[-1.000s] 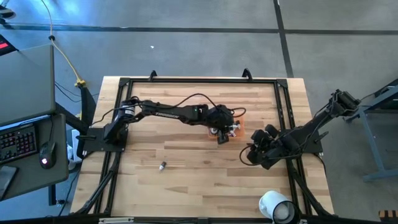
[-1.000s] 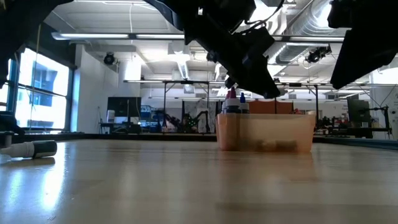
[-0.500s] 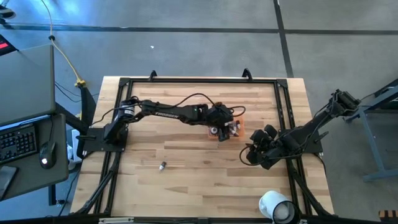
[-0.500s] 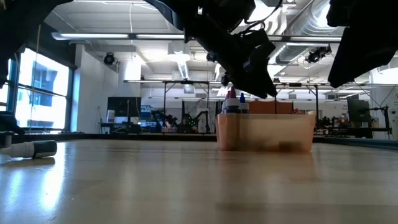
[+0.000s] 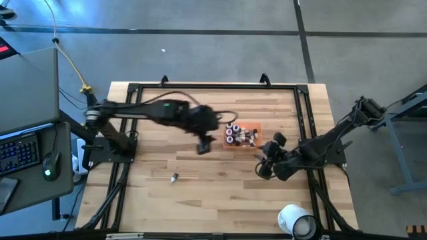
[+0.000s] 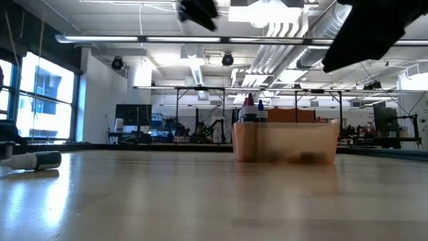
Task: Pick & Place food coloring
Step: Put the small green food coloring bottle into the orange bin
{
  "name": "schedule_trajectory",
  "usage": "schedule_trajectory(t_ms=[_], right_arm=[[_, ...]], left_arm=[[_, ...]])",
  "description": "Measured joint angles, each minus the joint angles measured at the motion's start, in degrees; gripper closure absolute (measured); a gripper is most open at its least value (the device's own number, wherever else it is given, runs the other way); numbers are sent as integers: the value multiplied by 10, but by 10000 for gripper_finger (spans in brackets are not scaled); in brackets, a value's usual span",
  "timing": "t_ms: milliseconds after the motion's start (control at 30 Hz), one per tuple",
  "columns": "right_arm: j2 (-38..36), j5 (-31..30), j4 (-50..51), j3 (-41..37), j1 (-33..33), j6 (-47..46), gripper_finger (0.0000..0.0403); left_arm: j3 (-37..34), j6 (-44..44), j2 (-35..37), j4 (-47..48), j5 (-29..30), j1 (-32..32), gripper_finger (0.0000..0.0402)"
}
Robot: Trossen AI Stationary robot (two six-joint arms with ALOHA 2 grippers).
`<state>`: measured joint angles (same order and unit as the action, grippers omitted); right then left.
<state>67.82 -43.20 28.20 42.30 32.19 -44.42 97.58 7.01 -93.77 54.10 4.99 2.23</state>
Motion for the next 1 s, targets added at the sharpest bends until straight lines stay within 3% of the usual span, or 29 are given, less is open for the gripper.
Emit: schedule_trajectory(t_ms=[167, 300, 433, 567, 700, 1000], right_arm=[[59, 38, -244, 0, -21, 203, 238], [148, 158, -500, 0, -52, 346, 238], [261, 261, -681, 28, -89, 398, 238], [367, 311, -639, 145, -112, 414, 238], [471, 359, -493, 304, -126, 467, 238], [644, 468, -295, 588, -185, 529, 238]], left_arm=[[-51, 57, 89, 77, 81, 73, 206], [-140, 131, 171, 74, 156, 148, 206], [-263, 205, 254, 38, 220, 220, 206], [-373, 280, 321, 1, 251, 275, 206], [-443, 344, 373, -15, 272, 315, 206], [-494, 455, 429, 48, 315, 338, 206]])
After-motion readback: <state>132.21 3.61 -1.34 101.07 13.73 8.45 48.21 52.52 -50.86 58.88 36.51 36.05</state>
